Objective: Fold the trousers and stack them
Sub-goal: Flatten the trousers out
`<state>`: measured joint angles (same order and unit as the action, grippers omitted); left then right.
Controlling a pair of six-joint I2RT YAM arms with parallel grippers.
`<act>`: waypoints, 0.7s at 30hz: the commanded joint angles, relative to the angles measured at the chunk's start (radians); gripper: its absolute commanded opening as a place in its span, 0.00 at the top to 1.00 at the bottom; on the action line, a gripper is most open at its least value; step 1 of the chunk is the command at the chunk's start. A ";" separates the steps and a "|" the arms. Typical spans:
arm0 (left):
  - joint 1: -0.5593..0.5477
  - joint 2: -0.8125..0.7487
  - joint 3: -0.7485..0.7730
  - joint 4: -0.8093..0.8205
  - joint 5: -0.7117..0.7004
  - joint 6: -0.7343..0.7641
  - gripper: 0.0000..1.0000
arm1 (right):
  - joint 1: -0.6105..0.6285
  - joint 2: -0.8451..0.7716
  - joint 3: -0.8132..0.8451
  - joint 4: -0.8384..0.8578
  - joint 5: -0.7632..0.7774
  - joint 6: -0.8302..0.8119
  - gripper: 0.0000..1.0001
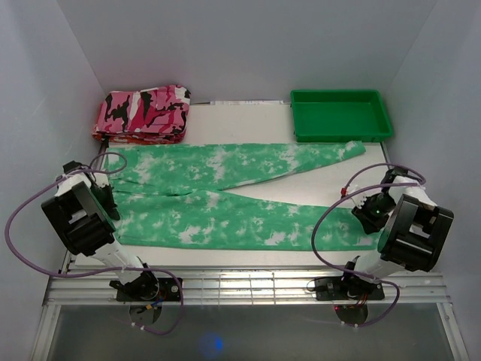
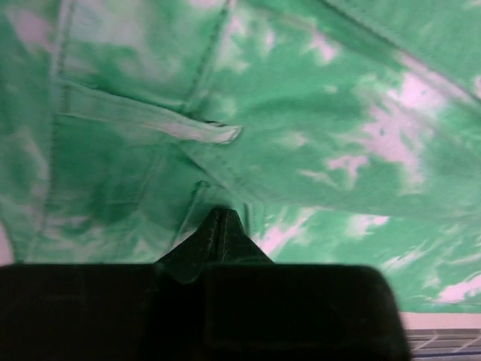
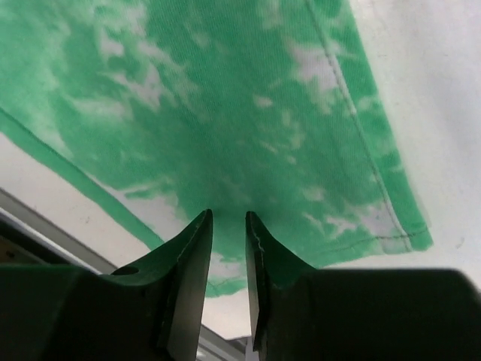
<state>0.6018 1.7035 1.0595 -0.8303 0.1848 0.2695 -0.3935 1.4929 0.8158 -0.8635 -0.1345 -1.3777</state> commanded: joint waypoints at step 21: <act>-0.278 0.119 0.409 -0.030 0.162 -0.021 0.52 | 0.363 0.754 1.201 0.050 -0.298 0.483 0.50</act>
<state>0.3336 1.8309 1.4536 -0.8719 0.3580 0.2558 -0.0414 2.2505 1.9713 -0.8127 -0.4175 -0.9264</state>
